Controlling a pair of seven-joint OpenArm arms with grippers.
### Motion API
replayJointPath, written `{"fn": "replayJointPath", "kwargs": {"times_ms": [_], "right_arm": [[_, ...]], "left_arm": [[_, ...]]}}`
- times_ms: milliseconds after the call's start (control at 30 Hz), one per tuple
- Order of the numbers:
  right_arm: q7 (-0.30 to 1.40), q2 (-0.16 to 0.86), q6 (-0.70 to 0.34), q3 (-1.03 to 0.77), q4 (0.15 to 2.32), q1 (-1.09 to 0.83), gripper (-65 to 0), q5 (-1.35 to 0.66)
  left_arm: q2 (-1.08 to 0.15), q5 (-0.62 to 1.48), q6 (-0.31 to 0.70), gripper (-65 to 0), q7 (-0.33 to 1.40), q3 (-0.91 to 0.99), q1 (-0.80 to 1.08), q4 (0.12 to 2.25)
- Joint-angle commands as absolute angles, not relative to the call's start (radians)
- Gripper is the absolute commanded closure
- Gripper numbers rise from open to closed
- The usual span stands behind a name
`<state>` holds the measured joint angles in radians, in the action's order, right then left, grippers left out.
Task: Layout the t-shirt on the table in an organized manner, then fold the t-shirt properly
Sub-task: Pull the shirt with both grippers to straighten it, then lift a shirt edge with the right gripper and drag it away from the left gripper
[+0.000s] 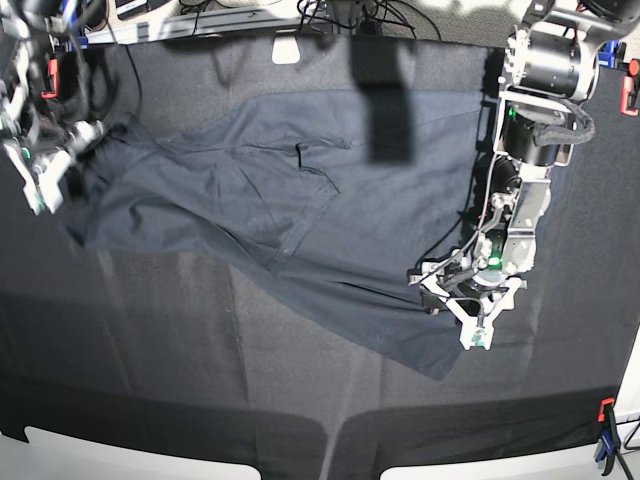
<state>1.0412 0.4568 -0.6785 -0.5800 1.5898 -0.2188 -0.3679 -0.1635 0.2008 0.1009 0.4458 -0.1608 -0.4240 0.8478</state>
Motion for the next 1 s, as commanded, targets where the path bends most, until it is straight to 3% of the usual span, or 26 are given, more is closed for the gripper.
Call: {"fn": "replayJointPath", "kwargs": {"times_ms": [0, 100, 167, 233, 400, 967], "right_arm": [[1.034, 0.477, -0.698, -0.589, 1.625, -0.21, -5.7, -0.378], [1.022, 0.477, -0.698, -0.589, 1.662, -0.21, -23.2, -0.377], [0.974, 0.476, -0.698, -0.59, 1.665, -0.198, -28.4, -0.37], [0.911, 0.476, -0.693, -0.59, 1.664, -0.181, -28.6, -0.368], [0.837, 0.476, -0.567, -0.59, 1.663, -0.099, -28.6, -0.366], [0.994, 0.474, -0.568, -0.41, 1.289, 0.191, -28.4, -0.309]], "left_arm": [[-0.169, 0.199, 0.102, -41.3, 0.479, -0.158, -0.437, 0.85], [-0.169, 0.199, 0.102, -41.3, 0.485, -0.158, -0.437, 0.85], [-0.169, 0.199, 0.101, -41.3, 0.486, -0.158, -0.437, 0.85], [-0.169, 0.199, 0.102, -41.3, 0.486, -0.158, -0.437, 0.85], [-0.169, 0.199, 0.102, -41.3, 0.492, -0.158, -0.437, 0.85], [-0.169, 0.2, 0.102, -41.3, 0.497, -0.158, -0.437, 0.85]]}}
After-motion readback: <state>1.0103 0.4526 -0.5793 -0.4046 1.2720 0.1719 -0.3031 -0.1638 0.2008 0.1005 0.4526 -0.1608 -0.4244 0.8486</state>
